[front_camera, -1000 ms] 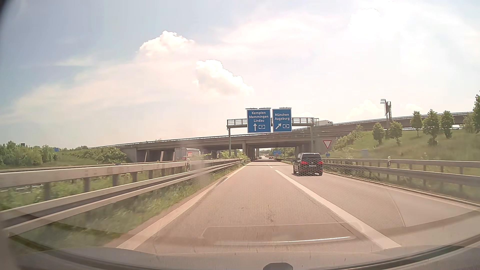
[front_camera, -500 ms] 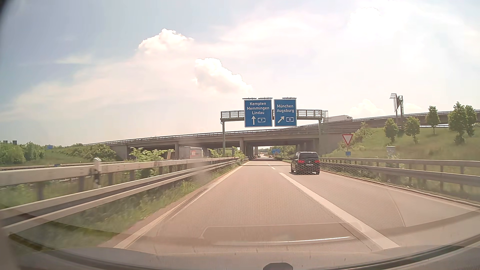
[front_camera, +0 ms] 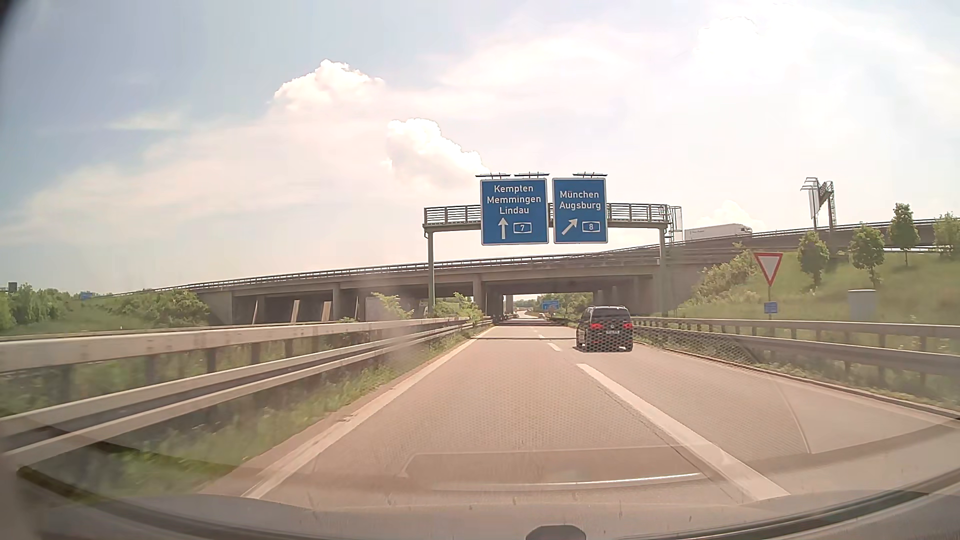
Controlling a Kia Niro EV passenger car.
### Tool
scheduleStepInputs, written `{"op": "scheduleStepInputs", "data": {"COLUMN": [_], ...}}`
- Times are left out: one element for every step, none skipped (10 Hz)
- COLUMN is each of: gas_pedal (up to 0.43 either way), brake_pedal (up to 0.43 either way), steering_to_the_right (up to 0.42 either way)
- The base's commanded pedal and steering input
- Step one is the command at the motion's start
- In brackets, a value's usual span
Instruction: Follow the waypoints while adhering to traffic rules and regulations
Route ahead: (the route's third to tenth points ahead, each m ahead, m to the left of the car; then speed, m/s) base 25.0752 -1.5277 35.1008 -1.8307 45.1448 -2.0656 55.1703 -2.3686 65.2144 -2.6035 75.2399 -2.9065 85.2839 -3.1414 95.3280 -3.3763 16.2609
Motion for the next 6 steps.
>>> {"op": "scheduleStepInputs", "data": {"gas_pedal": [0.177,0.177,0.177,0.177,0.189,0.189], "brake_pedal": [0.0,0.0,0.0,0.0,0.0,0.0], "steering_to_the_right": [0.001,0.001,0.001,0.001,0.001,0.002]}}
